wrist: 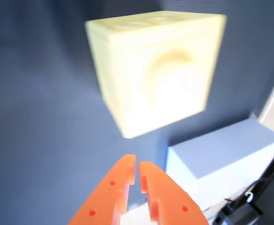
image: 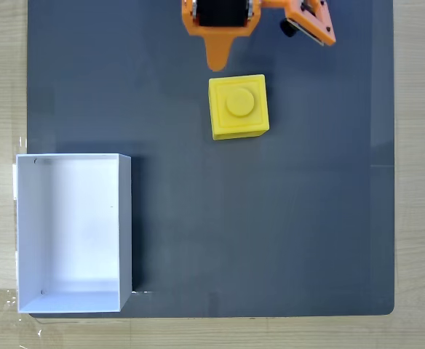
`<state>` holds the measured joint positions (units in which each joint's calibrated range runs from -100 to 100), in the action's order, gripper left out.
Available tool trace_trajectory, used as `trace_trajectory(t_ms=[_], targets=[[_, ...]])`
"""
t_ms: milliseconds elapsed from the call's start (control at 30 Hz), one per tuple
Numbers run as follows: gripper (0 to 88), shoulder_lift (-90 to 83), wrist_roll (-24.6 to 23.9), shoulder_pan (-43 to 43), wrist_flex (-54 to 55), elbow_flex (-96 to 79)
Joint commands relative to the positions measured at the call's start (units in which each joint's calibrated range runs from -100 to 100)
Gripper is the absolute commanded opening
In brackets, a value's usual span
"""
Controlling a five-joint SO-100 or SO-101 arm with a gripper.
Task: Grasp a yellow block and put it in the box
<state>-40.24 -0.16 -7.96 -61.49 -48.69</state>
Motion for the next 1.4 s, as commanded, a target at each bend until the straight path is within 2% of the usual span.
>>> trace_trajectory(t_ms=[0, 133, 300, 600, 733, 833, 1367], targets=[[1.4, 5.8, 0.1, 0.1, -3.5, 15.0], [1.4, 11.9, 0.3, 1.4, -10.6, 25.4], [4.3, 19.3, 6.0, 3.8, -20.5, 32.2], [33.4, 27.5, 9.7, 3.2, -26.6, 38.4], [41.4, 30.8, 10.0, 3.5, -27.5, 38.4], [43.4, 34.1, 10.0, 3.5, -26.9, 38.4], [42.6, 51.0, 9.5, 5.7, -17.7, 38.2]])
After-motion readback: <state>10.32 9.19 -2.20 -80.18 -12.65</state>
